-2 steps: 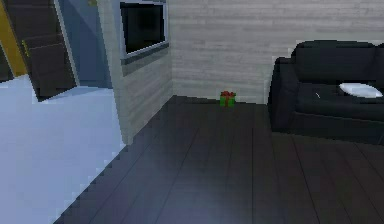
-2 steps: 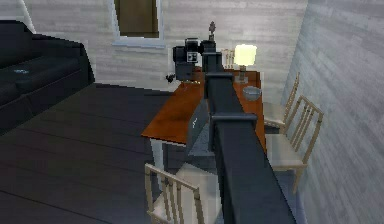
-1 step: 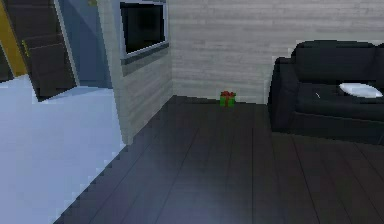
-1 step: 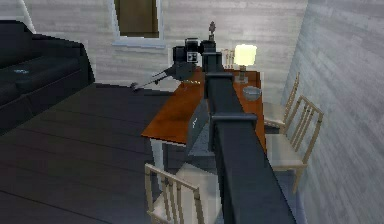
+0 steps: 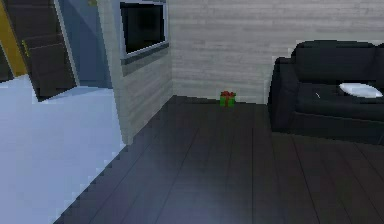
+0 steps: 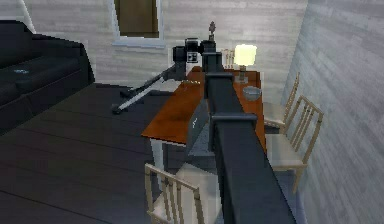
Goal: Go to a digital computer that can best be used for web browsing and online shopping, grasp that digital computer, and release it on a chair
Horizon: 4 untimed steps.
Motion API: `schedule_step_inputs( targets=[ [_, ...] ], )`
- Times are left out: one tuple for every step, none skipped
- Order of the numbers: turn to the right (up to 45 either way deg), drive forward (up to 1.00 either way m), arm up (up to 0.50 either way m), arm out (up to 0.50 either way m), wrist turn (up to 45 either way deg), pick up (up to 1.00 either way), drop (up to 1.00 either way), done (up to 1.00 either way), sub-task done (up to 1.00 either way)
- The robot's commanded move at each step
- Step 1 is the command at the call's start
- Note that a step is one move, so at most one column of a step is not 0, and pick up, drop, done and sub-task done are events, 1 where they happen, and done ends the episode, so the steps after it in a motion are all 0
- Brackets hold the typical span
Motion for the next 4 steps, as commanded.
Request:
schedule_step_inputs(
  targets=[
    [0.0,0.00,0.00,0.00,-36.0,0.00,0.00,0.00,0.00],
    [0.0,0.00,0.00,-0.48,0.0,0.00,0.00,0.00,0.00],
    [45.0,0.00,0.00,0.00,0.0,0.00,0.00,0.00,0.00],
    [6.0,0.00,0.00,0.00,0.0,0.00,0.00,0.00,0.00]
  ],
)
